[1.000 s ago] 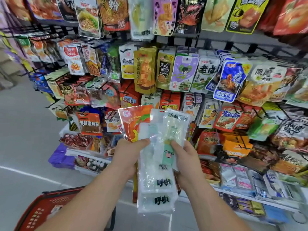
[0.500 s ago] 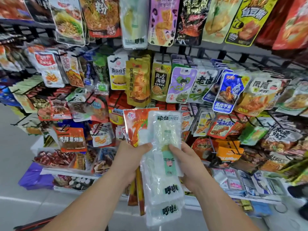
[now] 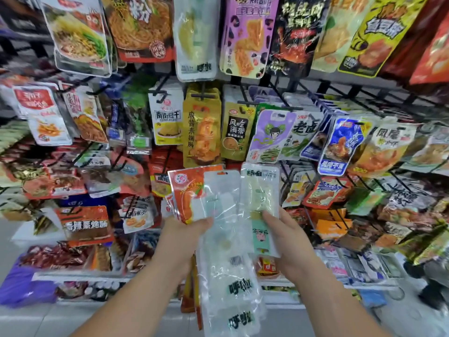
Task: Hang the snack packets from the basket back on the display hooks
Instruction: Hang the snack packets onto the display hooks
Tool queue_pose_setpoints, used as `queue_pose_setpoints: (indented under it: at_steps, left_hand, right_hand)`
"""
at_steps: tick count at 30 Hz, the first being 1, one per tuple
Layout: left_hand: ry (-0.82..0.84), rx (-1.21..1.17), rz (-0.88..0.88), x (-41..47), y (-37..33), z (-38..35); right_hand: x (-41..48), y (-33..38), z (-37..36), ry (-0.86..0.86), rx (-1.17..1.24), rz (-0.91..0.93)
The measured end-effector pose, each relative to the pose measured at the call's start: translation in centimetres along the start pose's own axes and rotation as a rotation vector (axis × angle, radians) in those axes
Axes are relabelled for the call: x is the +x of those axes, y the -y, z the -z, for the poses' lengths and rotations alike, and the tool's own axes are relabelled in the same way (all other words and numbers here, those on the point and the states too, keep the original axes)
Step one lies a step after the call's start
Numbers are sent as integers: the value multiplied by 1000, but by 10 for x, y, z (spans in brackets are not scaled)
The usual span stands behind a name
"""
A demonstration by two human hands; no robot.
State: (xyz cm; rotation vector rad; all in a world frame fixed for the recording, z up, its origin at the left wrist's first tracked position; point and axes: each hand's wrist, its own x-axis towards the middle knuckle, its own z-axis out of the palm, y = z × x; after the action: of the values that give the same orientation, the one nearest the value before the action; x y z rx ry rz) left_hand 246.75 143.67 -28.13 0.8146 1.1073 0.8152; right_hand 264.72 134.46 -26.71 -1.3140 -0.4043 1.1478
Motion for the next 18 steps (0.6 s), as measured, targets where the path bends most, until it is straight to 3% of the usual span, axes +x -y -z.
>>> queue_pose_setpoints:
  at_steps: [12,18]
  left_hand:
    - [-103,-55,-28,-28,-15,-10]
    - [-175,-97,-68,-45,-20,-16]
  right_hand:
    - [24,15,11,152,-49,-77]
    - [26,36,22,161,-160,15]
